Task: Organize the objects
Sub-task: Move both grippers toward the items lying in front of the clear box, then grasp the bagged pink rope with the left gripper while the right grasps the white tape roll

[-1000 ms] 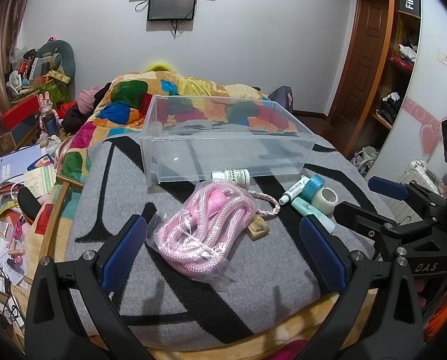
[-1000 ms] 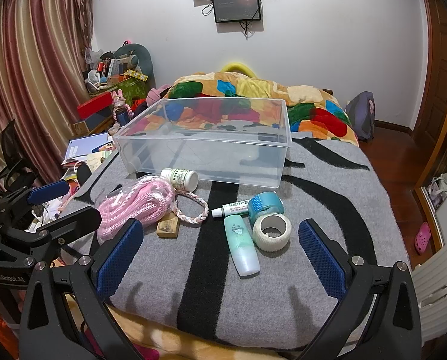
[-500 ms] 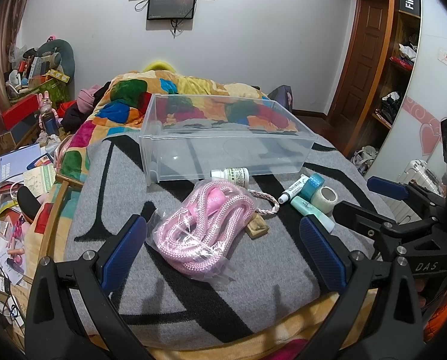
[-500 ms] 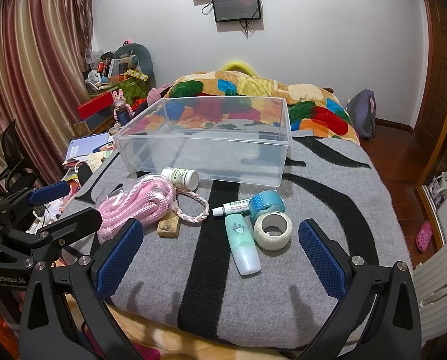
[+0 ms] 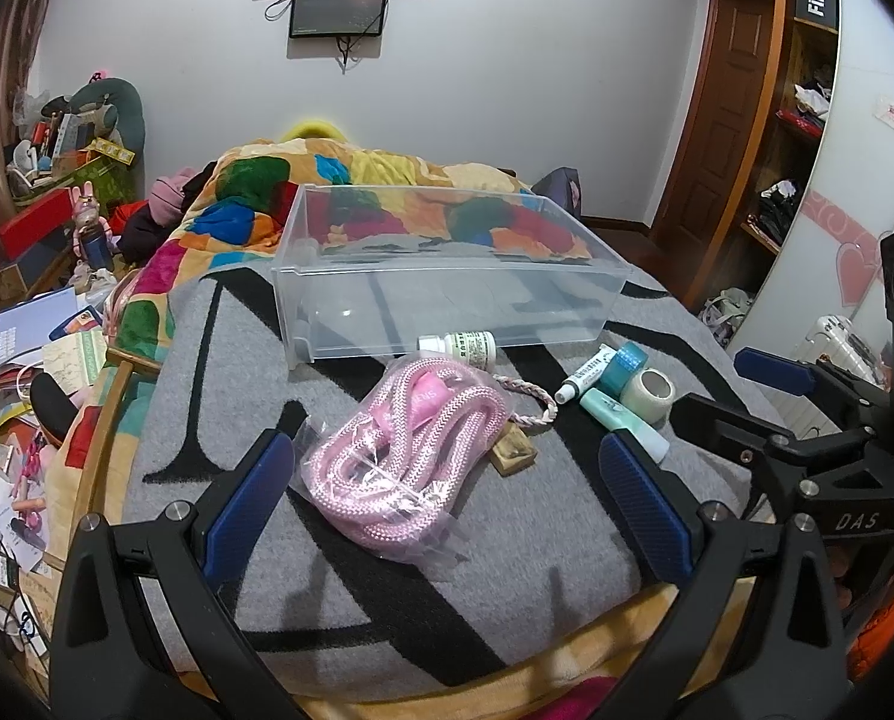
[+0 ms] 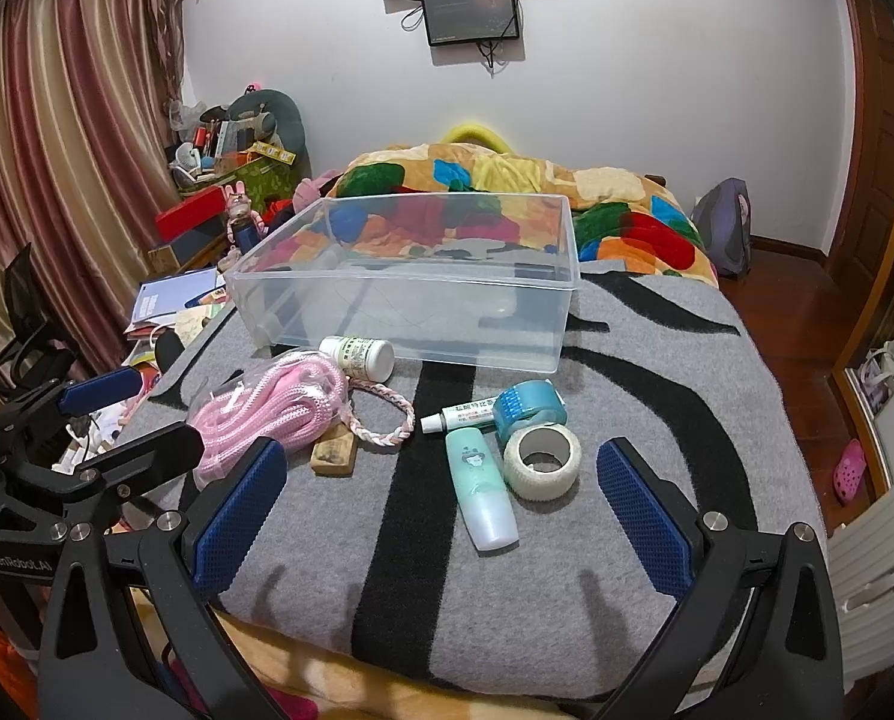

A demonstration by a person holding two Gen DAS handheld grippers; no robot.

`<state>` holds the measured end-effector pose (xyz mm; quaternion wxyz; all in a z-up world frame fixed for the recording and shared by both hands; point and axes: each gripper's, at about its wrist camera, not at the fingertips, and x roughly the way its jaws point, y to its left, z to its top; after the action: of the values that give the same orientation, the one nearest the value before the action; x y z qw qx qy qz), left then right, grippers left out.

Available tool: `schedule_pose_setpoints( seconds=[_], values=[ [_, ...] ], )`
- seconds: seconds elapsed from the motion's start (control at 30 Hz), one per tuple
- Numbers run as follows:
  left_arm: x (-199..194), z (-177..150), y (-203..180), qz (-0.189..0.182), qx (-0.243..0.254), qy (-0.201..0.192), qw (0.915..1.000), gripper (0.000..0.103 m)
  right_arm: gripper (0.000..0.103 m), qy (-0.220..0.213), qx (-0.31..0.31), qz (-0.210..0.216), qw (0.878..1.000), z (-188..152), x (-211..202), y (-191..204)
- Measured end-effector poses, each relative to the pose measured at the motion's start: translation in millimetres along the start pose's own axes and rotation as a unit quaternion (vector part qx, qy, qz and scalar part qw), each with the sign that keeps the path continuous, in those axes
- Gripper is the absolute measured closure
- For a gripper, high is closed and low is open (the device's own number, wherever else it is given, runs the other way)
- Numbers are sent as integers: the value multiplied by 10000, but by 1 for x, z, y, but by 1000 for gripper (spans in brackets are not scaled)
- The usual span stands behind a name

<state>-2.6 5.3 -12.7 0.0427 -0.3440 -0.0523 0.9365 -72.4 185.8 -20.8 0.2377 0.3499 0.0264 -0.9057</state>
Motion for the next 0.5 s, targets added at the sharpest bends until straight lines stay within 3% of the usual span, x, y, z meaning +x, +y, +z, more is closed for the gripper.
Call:
schedule_pose_setpoints(
  seconds=[0.17, 0.33, 0.5],
  values=[
    [8, 4, 5, -6, 66, 127, 9999, 2, 1, 30, 157, 18, 9999, -1, 6, -14],
    [34, 10, 8, -6, 389, 538, 9978, 3, 12, 243, 399, -62, 9989, 0, 21, -38],
    [67, 10, 8, -53, 724, 1007, 9923, 3, 31, 594, 547, -102, 9967, -3, 42, -58]
  ],
)
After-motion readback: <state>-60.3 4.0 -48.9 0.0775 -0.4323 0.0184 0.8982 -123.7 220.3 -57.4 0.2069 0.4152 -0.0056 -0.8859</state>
